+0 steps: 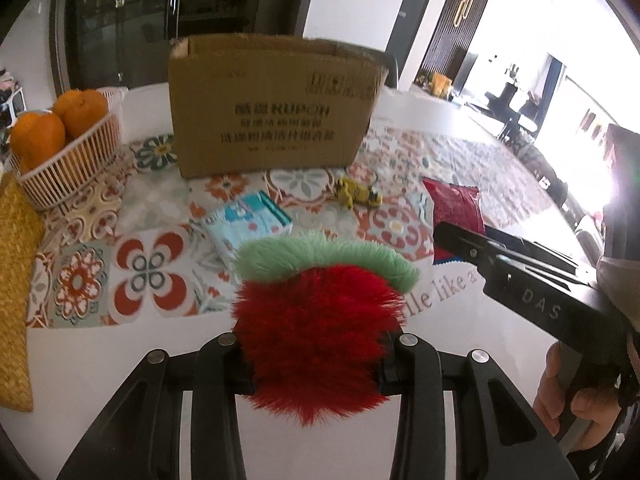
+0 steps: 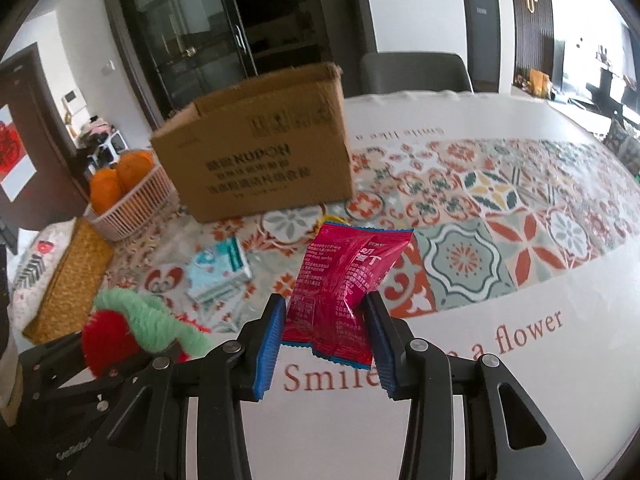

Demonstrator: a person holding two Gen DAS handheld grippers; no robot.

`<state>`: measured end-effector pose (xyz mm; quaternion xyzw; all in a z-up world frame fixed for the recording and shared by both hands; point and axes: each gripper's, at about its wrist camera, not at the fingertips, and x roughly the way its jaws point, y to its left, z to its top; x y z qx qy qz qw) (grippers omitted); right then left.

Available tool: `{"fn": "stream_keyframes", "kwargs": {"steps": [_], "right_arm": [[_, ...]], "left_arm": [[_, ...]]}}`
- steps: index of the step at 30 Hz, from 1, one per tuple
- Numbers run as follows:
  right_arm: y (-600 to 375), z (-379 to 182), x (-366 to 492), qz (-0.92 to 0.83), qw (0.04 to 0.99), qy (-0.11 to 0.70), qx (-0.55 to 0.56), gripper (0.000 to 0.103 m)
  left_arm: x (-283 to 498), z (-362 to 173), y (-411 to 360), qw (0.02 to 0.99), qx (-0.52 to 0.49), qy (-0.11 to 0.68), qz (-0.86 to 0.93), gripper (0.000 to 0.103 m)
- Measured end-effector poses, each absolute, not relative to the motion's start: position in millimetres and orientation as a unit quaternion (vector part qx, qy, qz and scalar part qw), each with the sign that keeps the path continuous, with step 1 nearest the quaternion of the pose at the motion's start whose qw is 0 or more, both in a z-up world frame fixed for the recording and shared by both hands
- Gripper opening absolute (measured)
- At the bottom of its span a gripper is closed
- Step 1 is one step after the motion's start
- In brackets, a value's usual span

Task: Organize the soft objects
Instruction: 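Carry the red pompom with the left tool while the right tool carries the pink packet to the box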

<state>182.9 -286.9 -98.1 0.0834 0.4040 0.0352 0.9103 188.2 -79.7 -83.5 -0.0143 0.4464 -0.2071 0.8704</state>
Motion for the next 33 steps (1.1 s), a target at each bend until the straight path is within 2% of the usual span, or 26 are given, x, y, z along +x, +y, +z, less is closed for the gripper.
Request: {"fn": "stream_keyframes", "kwargs": {"steps": [33], "right_arm": [[-246, -8, 207, 0.078, 0.947, 0.303, 0.074, 0.042]], "left_arm": [[225, 10, -49, 0.926, -0.012, 0.326, -0.189, 0.038]]}}
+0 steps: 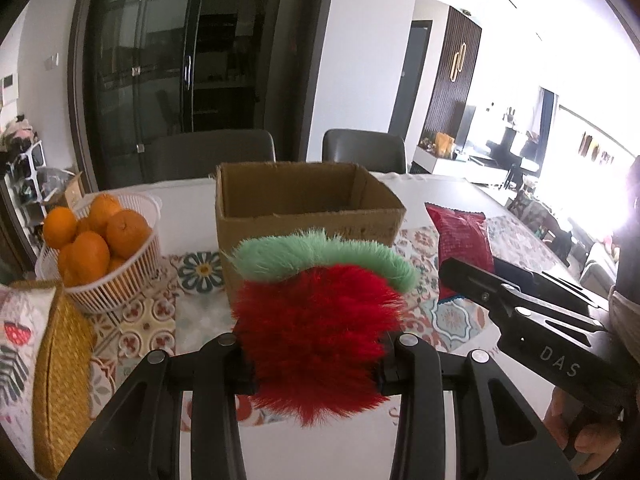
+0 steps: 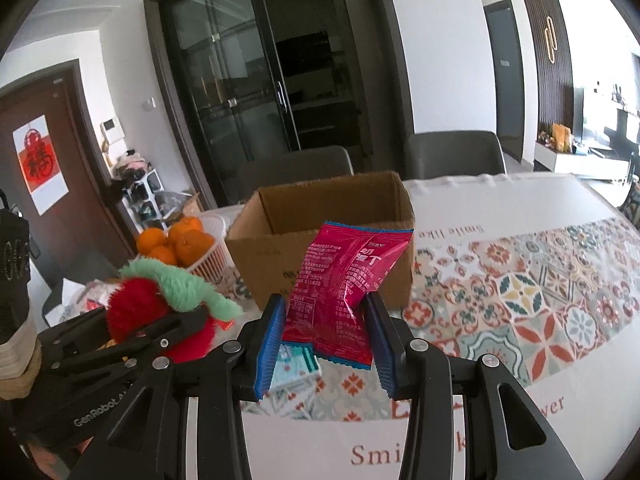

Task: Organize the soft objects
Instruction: 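Carry the red pompom with the left tool while the right tool carries the pink packet to the box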

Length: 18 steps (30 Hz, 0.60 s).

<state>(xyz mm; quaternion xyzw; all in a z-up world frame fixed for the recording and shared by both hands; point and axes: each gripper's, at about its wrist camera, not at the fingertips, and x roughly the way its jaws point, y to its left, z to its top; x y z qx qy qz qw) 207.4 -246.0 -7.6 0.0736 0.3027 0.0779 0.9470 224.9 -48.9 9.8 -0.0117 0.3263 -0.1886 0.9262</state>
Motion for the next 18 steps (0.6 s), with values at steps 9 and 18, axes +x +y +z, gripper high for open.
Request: {"fn": "stream_keyframes", "kwargs": {"steps": [9, 18], "right_arm": [[-239, 11, 230, 0.087, 0.951, 0.289, 0.070, 0.042], [-236, 25, 256, 0.095, 0.952, 0.283, 0.067, 0.042]], "left_arm": [[247, 32, -45, 0.935, 0.003, 0.305, -0.180, 0.039], [270, 46, -45, 0.942, 0.016, 0.287, -0.173, 0.039]]}}
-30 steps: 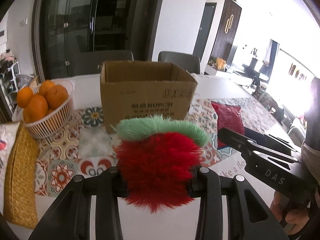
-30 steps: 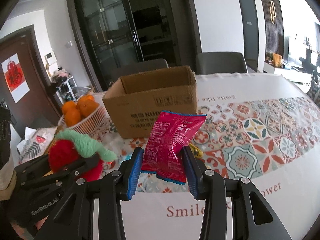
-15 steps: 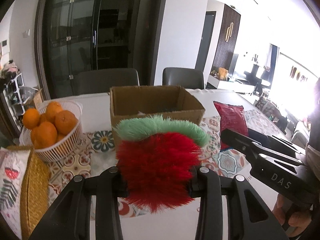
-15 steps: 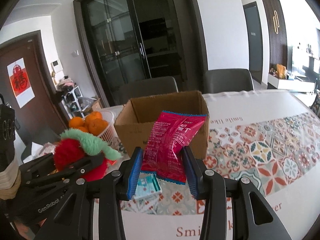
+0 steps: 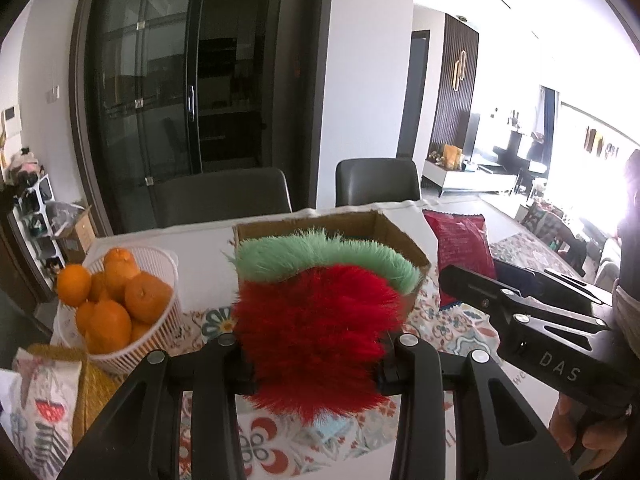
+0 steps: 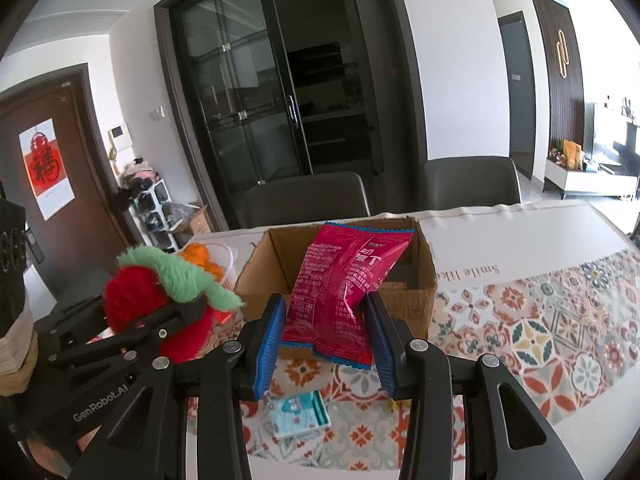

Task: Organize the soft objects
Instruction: 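Carry the red pompom with the left tool while the right tool carries the pink packet to the box, then open the left tool over the box while the right tool releases the pink packet inside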

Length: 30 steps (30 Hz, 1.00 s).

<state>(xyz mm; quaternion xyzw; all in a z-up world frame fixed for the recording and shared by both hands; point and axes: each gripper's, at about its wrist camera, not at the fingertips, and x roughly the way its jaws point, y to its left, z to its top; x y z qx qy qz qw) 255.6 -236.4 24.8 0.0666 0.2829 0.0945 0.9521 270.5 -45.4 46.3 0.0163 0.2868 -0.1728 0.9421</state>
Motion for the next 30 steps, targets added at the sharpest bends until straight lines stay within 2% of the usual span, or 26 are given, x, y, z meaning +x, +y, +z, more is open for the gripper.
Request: {"fn": "stream_keyframes", "kwargs": {"steps": [16, 30], "right_arm": [[-245, 36, 316, 0.106, 0.945, 0.304, 0.058, 0.042], [-250, 13, 388, 0.118, 0.914, 0.386, 0.045, 0.042]], "left_arm": [[320, 60, -59, 0.941, 0.033, 0.289, -0.172, 0.039], [388, 49, -76, 0.921, 0.053, 0.344, -0.176, 0.039]]}}
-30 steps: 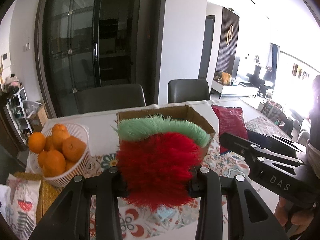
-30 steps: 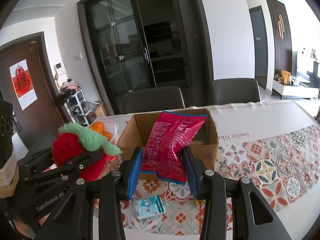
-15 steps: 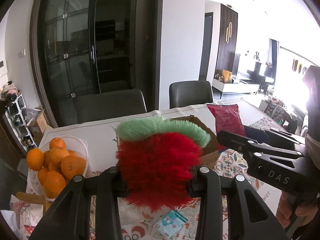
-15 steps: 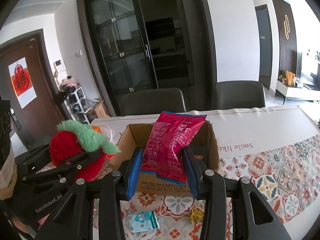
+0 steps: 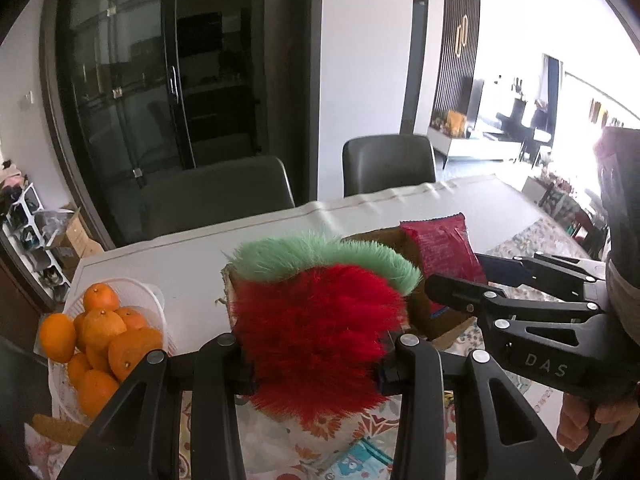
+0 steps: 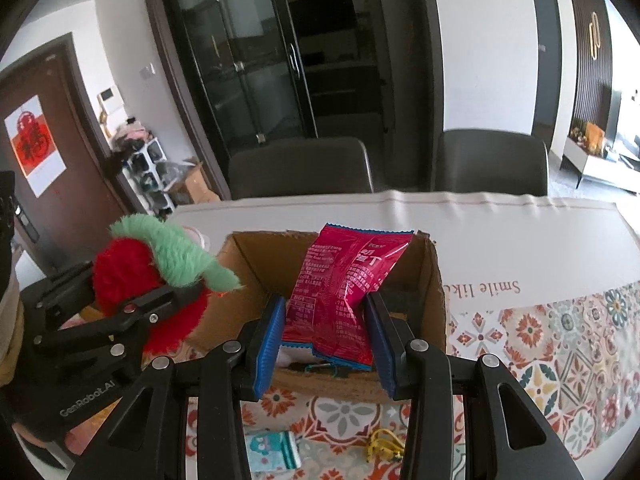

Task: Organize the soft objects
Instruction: 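Open the left tool over the box while the right tool releases the pink packet inside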

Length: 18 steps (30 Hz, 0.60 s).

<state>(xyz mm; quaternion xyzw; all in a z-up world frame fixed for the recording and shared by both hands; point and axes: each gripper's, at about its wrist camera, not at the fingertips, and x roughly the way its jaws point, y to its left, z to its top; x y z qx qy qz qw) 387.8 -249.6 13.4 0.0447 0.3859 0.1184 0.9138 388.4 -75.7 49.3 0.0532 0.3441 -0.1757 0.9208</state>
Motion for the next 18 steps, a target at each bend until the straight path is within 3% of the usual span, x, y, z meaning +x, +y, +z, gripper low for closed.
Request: {"fn": "stream_keyframes", "kwargs": {"steps": [11, 13, 15, 18], "right_arm": [[-257, -18, 427, 0.123, 0.889, 0.437, 0.056, 0.043], [-257, -22, 431, 0.124, 0.886, 0.443, 0.057, 0.050], [-259, -24, 435, 0.114, 0.886, 0.446, 0.059, 0.062], [-263, -21, 434, 0.093, 0.894, 0.435, 0.051, 0.064]], "left_arm": [[427, 22, -92, 0.888, 0.085, 0.414, -0.182, 0.046], [431, 18, -93, 0.884, 0.086, 0.424, -0.178, 0.056], [434, 14, -93, 0.884, 0.085, 0.428, -0.169, 0.060], [434, 12, -91, 0.887, 0.093, 0.425, -0.158, 0.065]]}}
